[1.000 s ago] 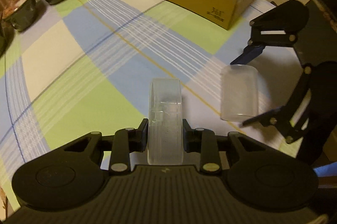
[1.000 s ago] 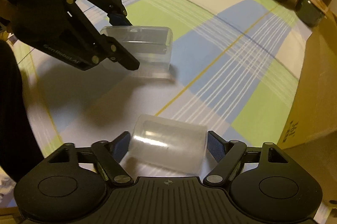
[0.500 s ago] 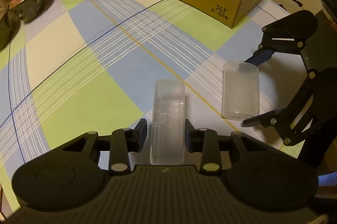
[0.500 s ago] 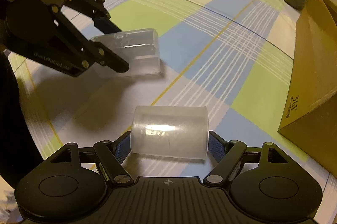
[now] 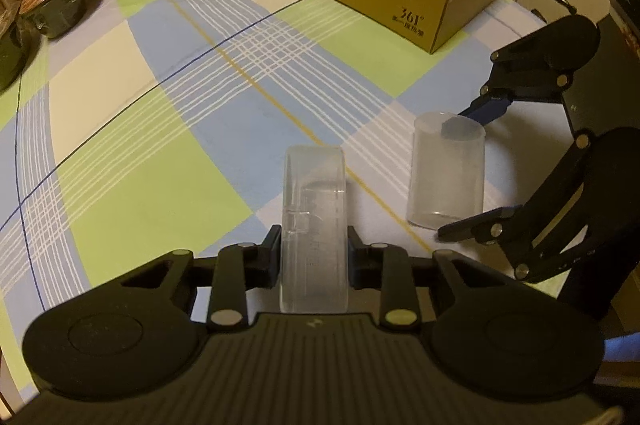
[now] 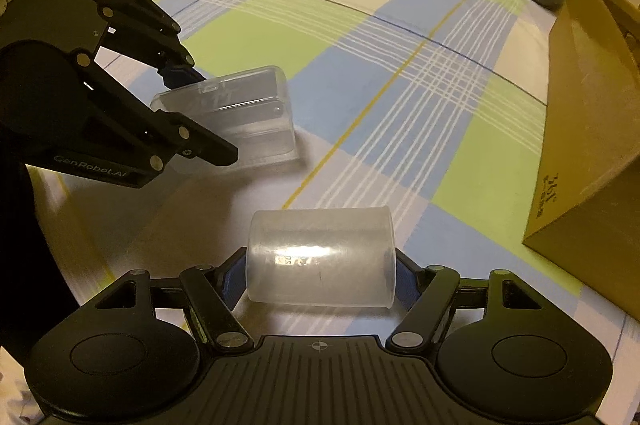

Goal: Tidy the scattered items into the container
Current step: 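Lift and carry both clear containers with both tools over the cardboard box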

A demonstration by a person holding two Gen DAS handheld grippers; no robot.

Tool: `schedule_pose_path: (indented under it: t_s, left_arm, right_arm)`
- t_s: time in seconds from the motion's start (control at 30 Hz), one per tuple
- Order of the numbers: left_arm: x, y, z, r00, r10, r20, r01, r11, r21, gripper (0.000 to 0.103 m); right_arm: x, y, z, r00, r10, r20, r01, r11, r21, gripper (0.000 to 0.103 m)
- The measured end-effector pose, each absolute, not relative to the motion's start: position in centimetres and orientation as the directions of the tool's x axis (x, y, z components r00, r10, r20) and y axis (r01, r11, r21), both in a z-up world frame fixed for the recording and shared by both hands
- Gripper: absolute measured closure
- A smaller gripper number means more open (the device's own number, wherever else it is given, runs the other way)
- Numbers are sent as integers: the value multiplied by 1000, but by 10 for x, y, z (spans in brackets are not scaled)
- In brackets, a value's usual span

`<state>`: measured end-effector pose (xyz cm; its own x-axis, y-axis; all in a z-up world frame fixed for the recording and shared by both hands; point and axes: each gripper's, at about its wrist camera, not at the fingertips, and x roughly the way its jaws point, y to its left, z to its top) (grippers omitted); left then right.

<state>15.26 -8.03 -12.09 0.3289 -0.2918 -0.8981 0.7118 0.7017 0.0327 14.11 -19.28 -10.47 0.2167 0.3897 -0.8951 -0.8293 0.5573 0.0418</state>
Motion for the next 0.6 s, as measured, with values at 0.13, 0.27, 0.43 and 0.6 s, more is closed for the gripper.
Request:
schedule_pose_path:
  t_s: [0.13,0.27,0.43,0.6]
  left_arm:
    - [145,-80,-115,337,-294,-895,703,711,31,77]
    - [136,-81,-107,343,-295,-892,696,717,31,77]
    - [124,-81,-95,357,-295,-886,689,724,37,77]
    - [113,-83,-84,372,-294,-880,685,727,46,77]
  right_arm:
    - [134,-198,-97,229,394,-890,-825,564,38,29]
    - [128,-202,-90,238,396,-887,-823,567,32,29]
    - [120,-209,-80,255,402,-879,-820,572,24,29]
    - [112,-216,-68,273,411,-870,-817,576,15,29]
